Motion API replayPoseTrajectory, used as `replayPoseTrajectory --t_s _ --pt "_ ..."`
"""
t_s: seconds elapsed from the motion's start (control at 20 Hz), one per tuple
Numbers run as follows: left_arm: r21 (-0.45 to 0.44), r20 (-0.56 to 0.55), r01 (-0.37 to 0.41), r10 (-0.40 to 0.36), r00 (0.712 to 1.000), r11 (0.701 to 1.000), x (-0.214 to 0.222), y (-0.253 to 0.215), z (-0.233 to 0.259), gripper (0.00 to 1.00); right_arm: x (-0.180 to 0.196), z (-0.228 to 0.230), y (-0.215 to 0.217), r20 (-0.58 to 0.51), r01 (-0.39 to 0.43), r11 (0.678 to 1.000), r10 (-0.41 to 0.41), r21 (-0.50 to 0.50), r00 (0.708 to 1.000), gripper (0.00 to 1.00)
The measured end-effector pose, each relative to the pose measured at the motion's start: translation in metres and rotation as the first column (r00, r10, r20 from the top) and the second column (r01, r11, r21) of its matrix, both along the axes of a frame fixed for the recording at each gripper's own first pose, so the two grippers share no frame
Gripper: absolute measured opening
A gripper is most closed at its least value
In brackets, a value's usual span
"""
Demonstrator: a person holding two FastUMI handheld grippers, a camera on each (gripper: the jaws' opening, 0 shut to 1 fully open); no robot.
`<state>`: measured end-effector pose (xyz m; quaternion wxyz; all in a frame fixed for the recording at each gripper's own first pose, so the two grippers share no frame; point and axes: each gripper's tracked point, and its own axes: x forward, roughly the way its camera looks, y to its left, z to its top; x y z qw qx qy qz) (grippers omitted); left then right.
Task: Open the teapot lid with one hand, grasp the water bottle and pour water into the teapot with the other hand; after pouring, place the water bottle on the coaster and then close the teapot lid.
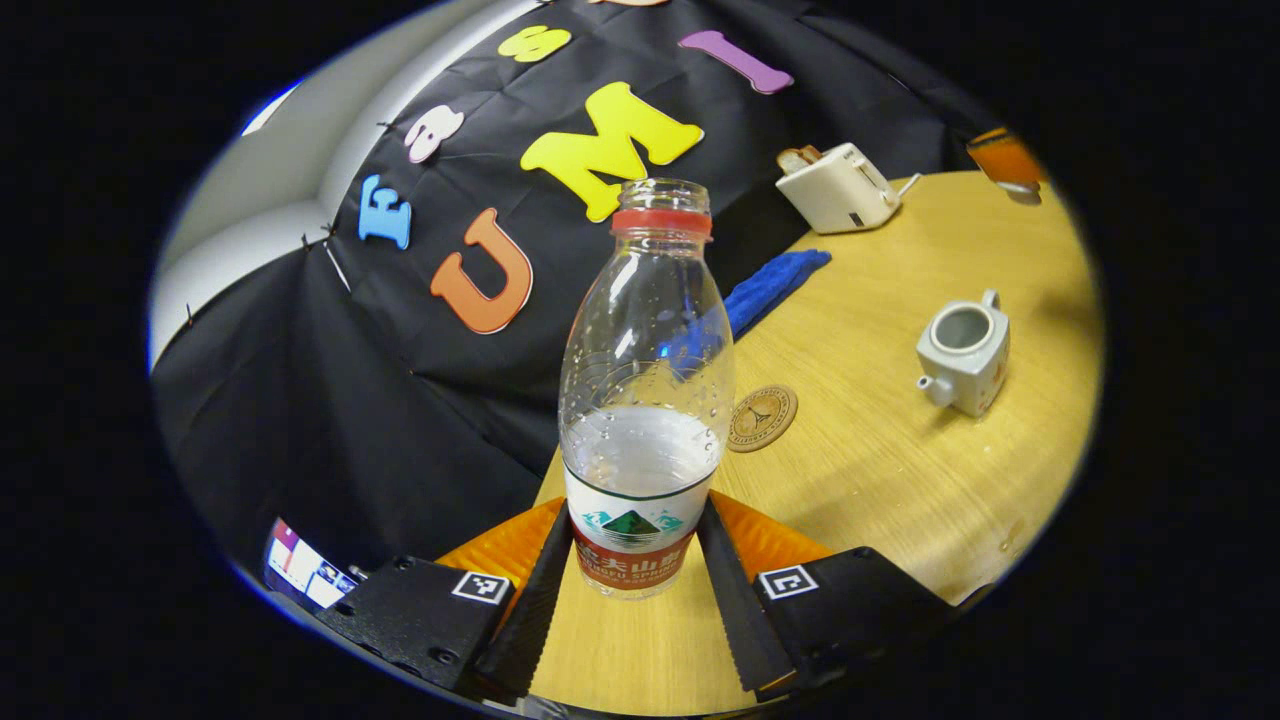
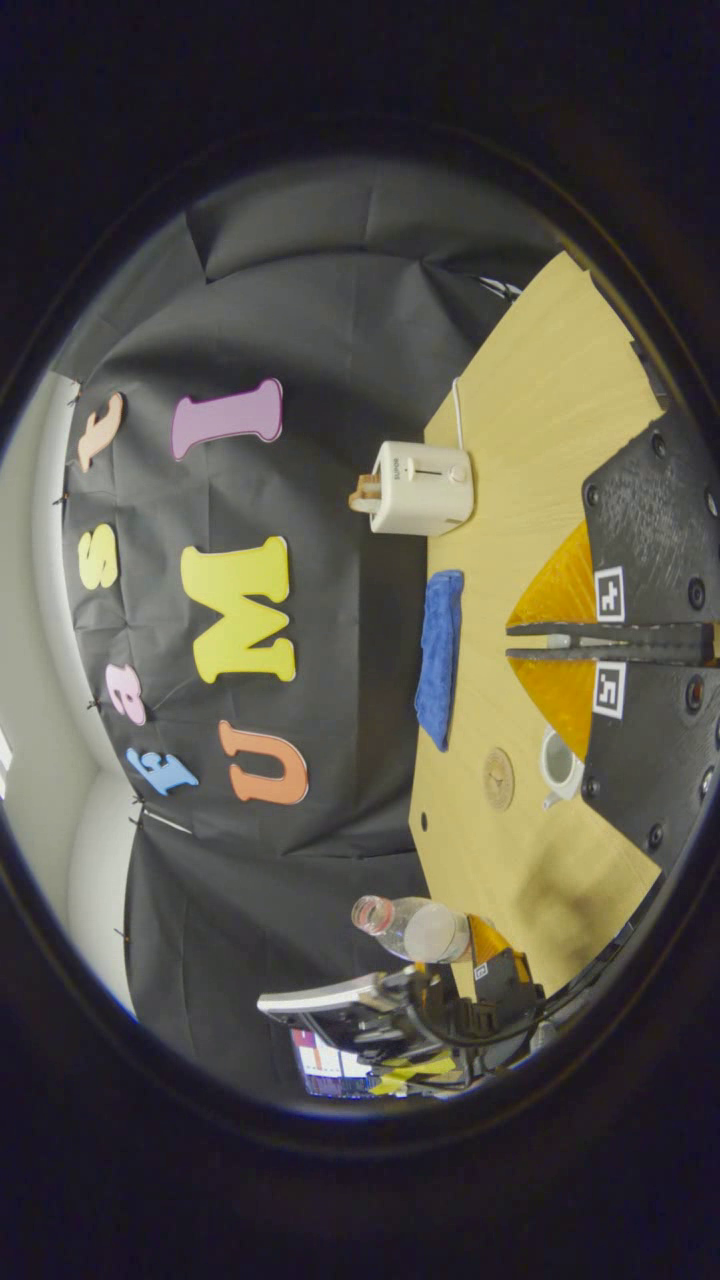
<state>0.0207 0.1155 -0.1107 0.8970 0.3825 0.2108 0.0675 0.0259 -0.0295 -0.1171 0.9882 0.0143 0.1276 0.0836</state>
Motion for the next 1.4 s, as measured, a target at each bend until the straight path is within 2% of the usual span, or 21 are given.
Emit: replayPoseTrajectory --t_s 0.15,0.2,0.25,0.3,0.35,0.5,0.9,1.05,1.2,1.4 --pt "0.1 -0.021 0.017 -0.015 1.0 0.995 -0.002 0.001 0.003 0.75 -0.001 -0.003 -0.008 -0.005 0.001 1.0 -0.001 -0.003 1.0 0.0" --pt "0.132 -0.022 0.021 -0.018 1.0 0.991 -0.001 0.001 0.004 0.79 -0.001 -0.003 -0.011 -0.006 0.003 1.0 -0.003 -0.006 1.0 0.02" --pt "0.165 -0.025 0.026 -0.022 0.999 0.986 -0.001 -0.001 0.005 0.75 -0.003 -0.005 -0.014 -0.007 0.002 1.0 -0.002 -0.01 1.0 0.02" --pt "0.198 -0.033 0.034 -0.028 0.999 0.98 0.001 -0.002 0.005 0.79 -0.004 -0.006 -0.016 -0.007 0.001 1.0 -0.001 -0.016 1.0 0.02" --pt "0.234 -0.045 0.048 -0.039 0.998 0.971 0.001 -0.004 0.006 0.75 -0.005 -0.007 -0.02 -0.008 0.002 1.0 -0.002 -0.023 1.0 0.02" --pt "0.338 -0.073 0.093 -0.073 0.995 0.936 0.005 -0.011 0.004 0.75 -0.009 -0.01 -0.028 -0.014 0.005 1.0 -0.005 -0.026 1.0 0.0" --pt "0.476 -0.16 0.177 -0.113 0.981 0.862 0.013 -0.025 -0.015 0.75 -0.018 -0.015 -0.043 -0.023 0.021 1.0 -0.022 -0.016 0.999 0.02" --pt "0.536 -0.195 0.214 -0.127 0.973 0.817 0.018 -0.03 -0.02 0.75 -0.019 -0.017 -0.047 -0.028 0.024 1.0 -0.024 -0.006 0.999 0.0" --pt "0.561 -0.214 0.231 -0.131 0.968 0.795 0.023 -0.032 -0.025 0.75 -0.018 -0.019 -0.053 -0.031 0.033 0.999 -0.033 0.002 0.999 0.02" --pt "0.62 -0.21 0.237 -0.132 0.969 0.748 0.025 -0.034 -0.02 0.75 -0.019 -0.023 -0.059 -0.038 0.042 0.999 -0.042 0.011 0.998 0.02"
